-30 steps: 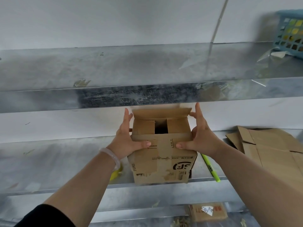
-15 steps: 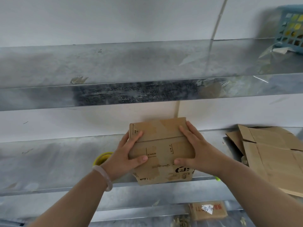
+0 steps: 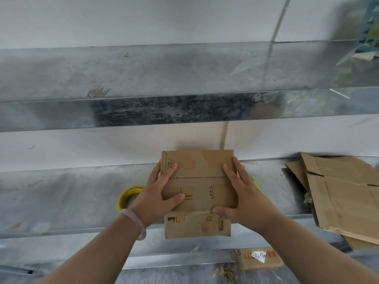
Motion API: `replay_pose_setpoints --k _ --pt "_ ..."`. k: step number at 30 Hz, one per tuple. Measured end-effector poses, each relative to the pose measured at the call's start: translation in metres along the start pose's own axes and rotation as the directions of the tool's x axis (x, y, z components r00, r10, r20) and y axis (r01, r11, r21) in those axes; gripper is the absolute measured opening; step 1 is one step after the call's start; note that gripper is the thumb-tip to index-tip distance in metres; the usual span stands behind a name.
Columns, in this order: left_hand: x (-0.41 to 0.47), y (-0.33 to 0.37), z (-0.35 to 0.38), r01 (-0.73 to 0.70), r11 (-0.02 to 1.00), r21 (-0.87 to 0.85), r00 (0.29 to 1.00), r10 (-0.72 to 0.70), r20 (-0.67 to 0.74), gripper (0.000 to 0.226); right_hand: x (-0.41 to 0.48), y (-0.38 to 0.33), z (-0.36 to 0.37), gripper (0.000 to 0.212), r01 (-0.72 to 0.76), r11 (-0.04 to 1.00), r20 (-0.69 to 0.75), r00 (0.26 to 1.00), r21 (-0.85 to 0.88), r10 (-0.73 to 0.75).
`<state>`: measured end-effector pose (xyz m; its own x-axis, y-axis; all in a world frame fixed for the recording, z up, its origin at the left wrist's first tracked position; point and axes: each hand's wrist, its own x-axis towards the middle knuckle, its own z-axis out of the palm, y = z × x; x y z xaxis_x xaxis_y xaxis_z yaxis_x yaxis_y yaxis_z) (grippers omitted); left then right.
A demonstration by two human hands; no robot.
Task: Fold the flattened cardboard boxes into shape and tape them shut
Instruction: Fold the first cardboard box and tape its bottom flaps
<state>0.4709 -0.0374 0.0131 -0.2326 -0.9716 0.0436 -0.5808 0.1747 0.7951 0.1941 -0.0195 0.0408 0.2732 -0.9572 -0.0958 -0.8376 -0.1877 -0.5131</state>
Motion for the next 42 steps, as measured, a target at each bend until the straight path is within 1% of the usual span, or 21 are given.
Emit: replay_pose_setpoints --k 4,8,11,13,15,16,18,21,23,26,27,28,30,31,32,34,36,39,42 --pt "-0.002 0.008 0.009 -0.011 0.999 0.031 1.000 0.012 -0.013 0.081 -0.006 0.007 -0.006 0.110 0.006 0.999 -0.001 1.000 -0.035 -0.006" --pt "-0.015 0.008 0.010 -0.002 0.998 0.064 1.000 0.002 -0.004 0.080 -0.017 0.006 0.002 0.114 0.002 0.994 -0.028 1.000 -0.107 -0.005" --pt "-0.019 0.010 0.012 0.010 0.999 0.041 1.000 -0.009 -0.022 0.078 -0.022 0.006 0.005 0.113 -0.008 0.989 -0.036 0.999 -0.149 0.002" --pt "-0.019 0.010 0.014 0.064 0.998 0.015 0.998 -0.064 0.012 0.076 -0.023 0.008 0.003 0.112 -0.010 0.988 0.002 1.000 -0.155 0.011" --pt "-0.019 0.006 0.019 0.154 0.988 0.005 0.984 -0.154 0.093 0.076 -0.024 0.009 0.003 0.107 -0.026 0.989 0.083 0.996 -0.148 0.038" --pt "-0.020 0.004 0.022 0.175 0.985 0.013 0.978 -0.175 0.114 0.076 -0.024 0.010 0.004 0.105 -0.037 0.988 0.116 0.992 -0.148 0.055" --pt "-0.018 0.001 0.028 0.181 0.983 0.009 0.978 -0.181 0.105 0.074 -0.020 0.010 0.008 0.102 -0.049 0.990 0.142 0.988 -0.131 0.067" --pt "-0.004 -0.002 0.029 0.192 0.981 0.015 0.979 -0.193 0.064 0.072 -0.006 0.012 0.012 0.096 -0.053 0.993 0.143 0.987 -0.109 0.068" --pt "0.007 -0.003 0.027 0.207 0.977 0.045 0.976 -0.210 0.064 0.069 0.005 0.013 0.013 0.096 -0.038 0.986 0.138 0.989 -0.160 0.061" --pt "0.019 -0.005 0.026 0.232 0.968 0.097 0.969 -0.239 0.067 0.063 0.019 0.018 0.014 0.103 0.016 0.957 0.119 0.993 -0.290 0.019" --pt "0.021 -0.005 0.026 0.228 0.960 0.160 0.969 -0.240 0.059 0.061 0.021 0.020 0.015 0.103 0.033 0.946 0.111 0.994 -0.322 0.002" --pt "0.020 -0.004 0.027 0.196 0.940 0.279 0.976 -0.215 0.038 0.059 0.022 0.022 0.016 0.102 0.055 0.931 0.103 0.995 -0.361 -0.018" --pt "0.014 -0.002 0.029 0.055 0.845 0.532 0.998 -0.053 -0.018 0.063 0.022 0.026 0.019 0.102 0.098 0.895 0.081 0.994 -0.435 -0.070" --pt "0.010 0.000 0.030 -0.022 0.809 0.587 1.000 0.028 0.000 0.068 0.021 0.027 0.019 0.102 0.110 0.890 0.076 0.993 -0.443 -0.085" --pt "0.007 0.001 0.031 -0.083 0.794 0.602 0.996 0.077 0.036 0.074 0.021 0.028 0.020 0.099 0.115 0.896 0.079 0.993 -0.429 -0.090" --pt "0.005 -0.002 0.032 -0.135 0.789 0.599 0.991 0.096 0.097 0.083 0.021 0.029 0.019 0.091 0.133 0.912 0.107 0.989 -0.388 -0.099" --pt "0.005 -0.001 0.031 -0.127 0.770 0.625 0.990 0.059 0.128 0.084 0.023 0.029 0.018 0.090 0.153 0.910 0.128 0.986 -0.385 -0.111" --pt "0.010 0.003 0.030 -0.103 0.737 0.668 0.989 0.007 0.145 0.079 0.028 0.028 0.017 0.096 0.167 0.875 0.143 0.983 -0.455 -0.114" --pt "0.012 0.002 0.029 -0.110 0.742 0.661 0.989 0.016 0.146 0.079 0.030 0.027 0.014 0.102 0.175 0.860 0.142 0.983 -0.480 -0.120"
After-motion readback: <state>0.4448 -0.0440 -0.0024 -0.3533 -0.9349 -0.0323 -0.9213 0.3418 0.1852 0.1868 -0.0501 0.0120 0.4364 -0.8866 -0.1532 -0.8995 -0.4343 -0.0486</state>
